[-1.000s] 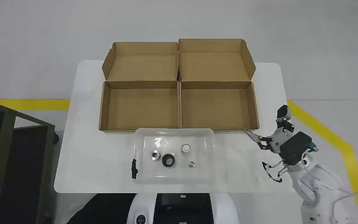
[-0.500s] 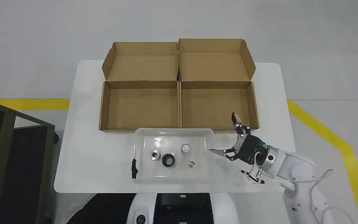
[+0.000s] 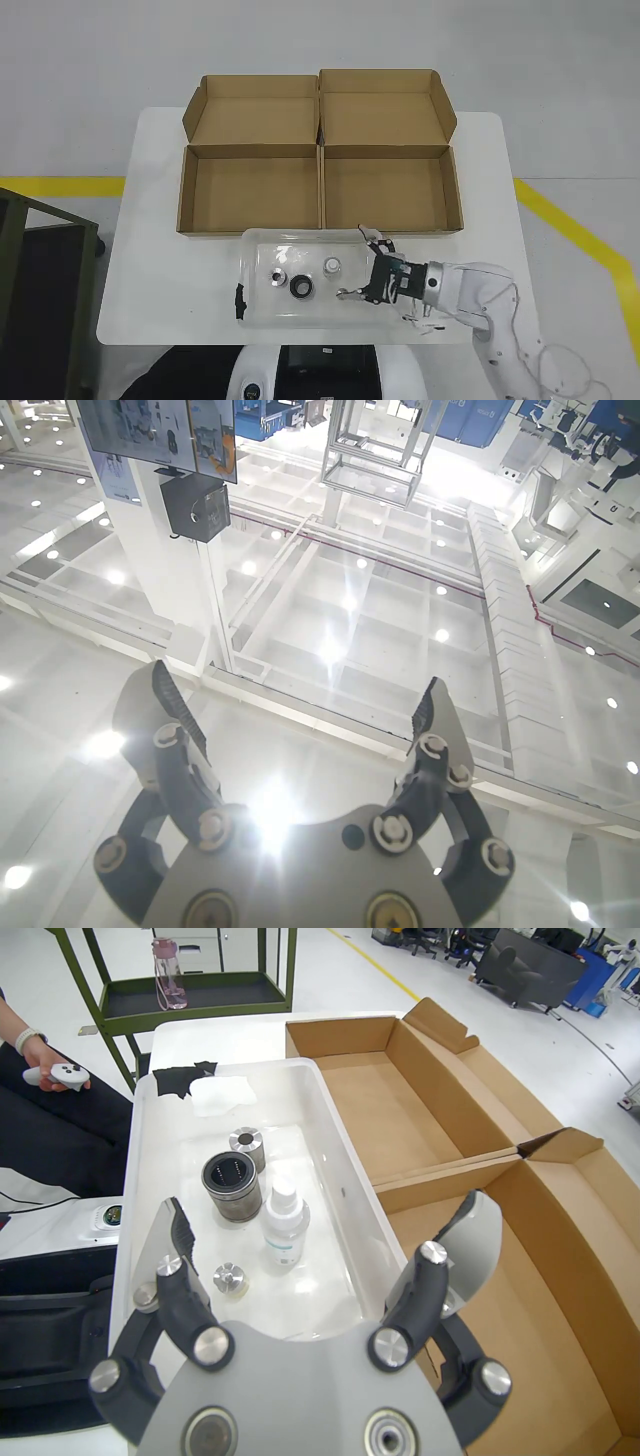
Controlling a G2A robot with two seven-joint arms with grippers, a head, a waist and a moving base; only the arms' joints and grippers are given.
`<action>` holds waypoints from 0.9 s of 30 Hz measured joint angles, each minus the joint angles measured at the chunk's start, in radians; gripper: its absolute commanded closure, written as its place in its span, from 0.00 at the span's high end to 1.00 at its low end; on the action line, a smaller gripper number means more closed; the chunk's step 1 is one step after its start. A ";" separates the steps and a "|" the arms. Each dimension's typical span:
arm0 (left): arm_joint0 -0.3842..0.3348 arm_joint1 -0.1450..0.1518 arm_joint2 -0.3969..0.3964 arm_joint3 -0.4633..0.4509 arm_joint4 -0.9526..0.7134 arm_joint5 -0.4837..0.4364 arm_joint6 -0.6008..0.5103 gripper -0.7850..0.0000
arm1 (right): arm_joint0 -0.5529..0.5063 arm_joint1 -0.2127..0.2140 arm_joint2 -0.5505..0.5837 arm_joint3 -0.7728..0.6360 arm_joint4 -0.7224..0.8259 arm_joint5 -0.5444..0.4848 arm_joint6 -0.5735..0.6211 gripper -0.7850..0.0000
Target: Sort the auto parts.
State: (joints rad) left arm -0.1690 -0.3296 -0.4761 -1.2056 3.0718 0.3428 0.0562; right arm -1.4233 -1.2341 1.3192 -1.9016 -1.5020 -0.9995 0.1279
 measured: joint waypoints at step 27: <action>0.000 0.000 0.000 0.000 0.000 0.000 0.000 1.00 | 0.113 0.009 -0.163 0.110 0.000 0.076 0.160 0.35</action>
State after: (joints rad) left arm -0.1690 -0.3296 -0.4761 -1.2056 3.0718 0.3428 0.0562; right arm -1.3102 -1.2255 1.1559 -1.7920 -1.5022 -0.9232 0.2877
